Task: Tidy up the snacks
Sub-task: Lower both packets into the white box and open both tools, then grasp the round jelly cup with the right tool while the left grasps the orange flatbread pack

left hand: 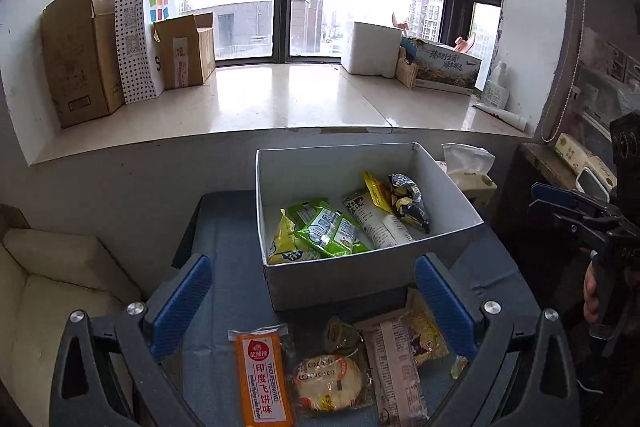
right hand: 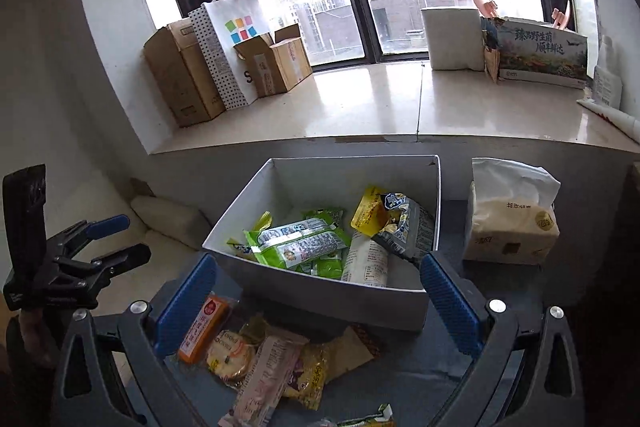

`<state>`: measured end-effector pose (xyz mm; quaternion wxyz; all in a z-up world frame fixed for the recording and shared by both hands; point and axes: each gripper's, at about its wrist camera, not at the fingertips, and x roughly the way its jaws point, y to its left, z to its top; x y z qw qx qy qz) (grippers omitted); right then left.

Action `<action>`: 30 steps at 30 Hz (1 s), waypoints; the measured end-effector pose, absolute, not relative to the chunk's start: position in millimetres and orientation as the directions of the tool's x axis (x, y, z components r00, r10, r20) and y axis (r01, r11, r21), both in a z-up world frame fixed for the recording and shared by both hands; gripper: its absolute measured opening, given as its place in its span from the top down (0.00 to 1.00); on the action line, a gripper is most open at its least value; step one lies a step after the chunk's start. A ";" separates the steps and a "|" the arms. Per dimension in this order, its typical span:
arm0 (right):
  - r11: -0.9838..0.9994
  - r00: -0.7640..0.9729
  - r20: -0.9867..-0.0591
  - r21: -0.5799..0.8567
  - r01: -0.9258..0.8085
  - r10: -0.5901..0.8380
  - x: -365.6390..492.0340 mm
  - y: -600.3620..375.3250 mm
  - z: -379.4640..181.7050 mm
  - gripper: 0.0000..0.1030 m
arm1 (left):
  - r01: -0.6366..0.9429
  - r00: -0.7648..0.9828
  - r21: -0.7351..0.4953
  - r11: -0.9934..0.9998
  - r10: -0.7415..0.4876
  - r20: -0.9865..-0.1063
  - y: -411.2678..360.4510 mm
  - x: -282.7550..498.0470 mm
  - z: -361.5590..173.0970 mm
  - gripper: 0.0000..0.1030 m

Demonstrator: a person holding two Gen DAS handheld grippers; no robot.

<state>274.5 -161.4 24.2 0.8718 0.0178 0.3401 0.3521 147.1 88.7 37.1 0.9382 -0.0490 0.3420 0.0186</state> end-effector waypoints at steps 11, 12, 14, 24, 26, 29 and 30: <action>0.800 0.556 -0.643 0.155 -0.579 0.527 154.7 -197.2 -50.0 0.00 | -0.079 0.759 -0.121 0.989 -0.019 -0.651 57.5 55.5 -9.0 0.00; 0.801 0.537 -0.660 0.171 -0.573 0.525 150.8 -197.4 -61.3 0.00 | -0.076 0.750 -0.136 0.988 -0.033 -0.661 55.0 52.2 -16.6 0.00; 0.816 0.524 -0.677 0.203 -0.542 0.517 144.4 -197.9 -84.5 0.00 | -0.091 0.733 -0.151 0.984 -0.037 -0.680 51.3 47.1 -30.3 0.00; 0.819 0.423 -0.733 0.321 -0.476 0.533 155.5 -187.8 -141.1 0.00 | -0.127 0.684 -0.149 0.981 -0.022 -0.729 56.8 40.4 -62.8 0.00; 0.824 0.426 -0.739 0.308 -0.474 0.522 157.2 -185.0 -142.9 0.00 | -0.132 0.682 -0.148 0.980 -0.018 -0.731 59.1 40.4 -64.9 0.00; 0.828 0.430 -0.744 0.294 -0.478 0.512 163.3 -178.7 -144.7 0.00 | -0.142 0.676 -0.125 0.982 0.004 -0.737 58.9 41.2 -69.0 0.00; 0.826 0.427 -0.744 0.294 -0.480 0.513 166.5 -175.5 -145.1 0.00 | -0.144 0.672 -0.122 0.982 0.007 -0.740 58.8 42.1 -70.7 0.00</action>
